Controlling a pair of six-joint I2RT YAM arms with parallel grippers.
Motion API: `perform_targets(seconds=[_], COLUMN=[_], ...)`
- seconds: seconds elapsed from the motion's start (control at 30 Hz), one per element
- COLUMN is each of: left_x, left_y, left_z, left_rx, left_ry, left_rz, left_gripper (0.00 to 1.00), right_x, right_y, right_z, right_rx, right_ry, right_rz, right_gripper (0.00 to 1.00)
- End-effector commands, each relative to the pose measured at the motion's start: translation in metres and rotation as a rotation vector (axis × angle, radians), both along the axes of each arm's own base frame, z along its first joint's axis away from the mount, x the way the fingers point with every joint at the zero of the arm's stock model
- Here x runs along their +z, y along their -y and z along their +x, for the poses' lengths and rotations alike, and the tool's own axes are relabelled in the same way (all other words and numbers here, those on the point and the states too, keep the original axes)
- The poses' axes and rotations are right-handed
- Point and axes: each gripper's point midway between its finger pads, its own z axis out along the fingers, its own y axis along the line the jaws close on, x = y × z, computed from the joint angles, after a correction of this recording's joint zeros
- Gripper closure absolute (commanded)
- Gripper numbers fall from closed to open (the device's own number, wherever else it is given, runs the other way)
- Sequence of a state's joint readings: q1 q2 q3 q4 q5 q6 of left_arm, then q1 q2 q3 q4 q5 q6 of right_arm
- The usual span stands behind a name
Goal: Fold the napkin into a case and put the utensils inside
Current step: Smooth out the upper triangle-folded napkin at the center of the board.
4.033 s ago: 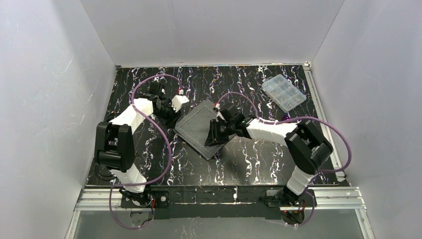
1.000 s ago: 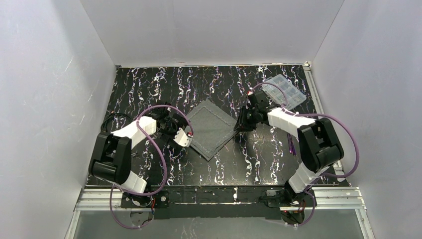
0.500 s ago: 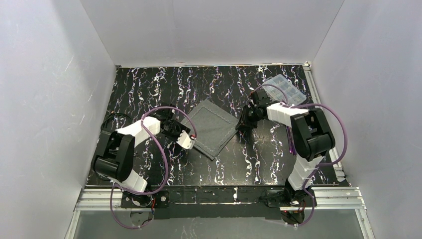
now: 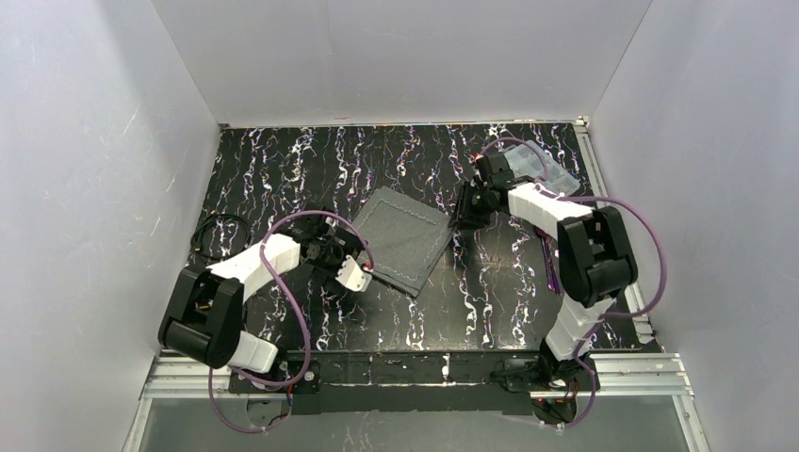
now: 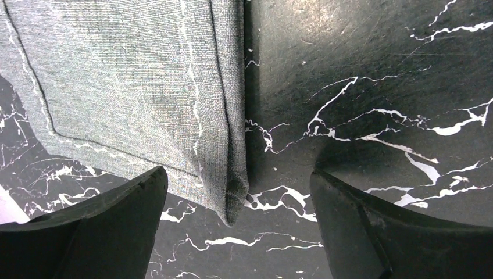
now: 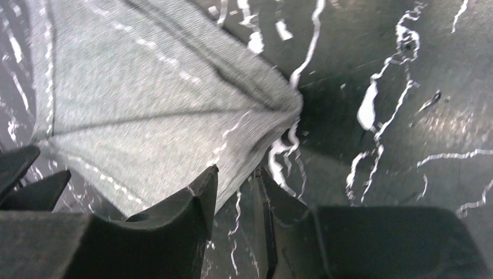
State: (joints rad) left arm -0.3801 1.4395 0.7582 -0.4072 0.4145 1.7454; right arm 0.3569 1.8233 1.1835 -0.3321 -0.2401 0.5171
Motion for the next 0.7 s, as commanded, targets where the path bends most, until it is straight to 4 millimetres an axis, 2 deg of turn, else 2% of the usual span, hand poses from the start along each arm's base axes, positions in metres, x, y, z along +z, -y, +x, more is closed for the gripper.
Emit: perform_targets(seconds=[0.0, 0.07, 0.13, 0.37, 0.4, 0.5, 0.57, 0.6, 0.63, 0.67], left_x=[0.011, 0.015, 0.017, 0.003, 0.002, 0.009, 0.018, 0.022, 0.028, 0.034], left_y=[0.005, 0.004, 0.004, -0.004, -0.007, -0.018, -0.029, -0.033, -0.037, -0.039], left_z=[-0.009, -0.01, -0.007, -0.002, 0.001, 0.017, 0.028, 0.032, 0.035, 0.038], left_rx=[0.004, -0.013, -0.031, -0.063, -0.052, 0.037, 0.117, 0.145, 0.179, 0.213], left_ry=[0.001, 0.019, 0.055, 0.069, 0.075, 0.103, 0.126, 0.129, 0.132, 0.131], left_rz=[-0.053, -0.057, -0.067, -0.056, -0.066, -0.139, -0.19, -0.207, -0.23, -0.257], left_gripper=[0.08, 0.06, 0.02, 0.03, 0.04, 0.06, 0.02, 0.01, 0.02, 0.02], right_x=[0.062, 0.073, 0.076, 0.073, 0.067, 0.065, 0.065, 0.064, 0.063, 0.063], right_y=[-0.015, -0.024, -0.032, -0.068, -0.069, -0.076, -0.08, -0.084, -0.087, -0.092], right_z=[-0.012, -0.028, -0.044, -0.102, -0.113, -0.13, -0.139, -0.145, -0.149, -0.153], right_rx=[0.11, 0.174, 0.243, 0.498, 0.537, 0.614, 0.667, 0.696, 0.722, 0.748], right_ry=[0.193, 0.253, 0.305, 0.529, 0.56, 0.636, 0.69, 0.718, 0.738, 0.755], right_rz=[-0.015, -0.064, -0.121, -0.153, -0.169, -0.194, -0.216, -0.23, -0.245, -0.257], right_gripper=[0.58, 0.52, 0.47, 0.33, 0.31, 0.26, 0.2, 0.16, 0.04, 0.02])
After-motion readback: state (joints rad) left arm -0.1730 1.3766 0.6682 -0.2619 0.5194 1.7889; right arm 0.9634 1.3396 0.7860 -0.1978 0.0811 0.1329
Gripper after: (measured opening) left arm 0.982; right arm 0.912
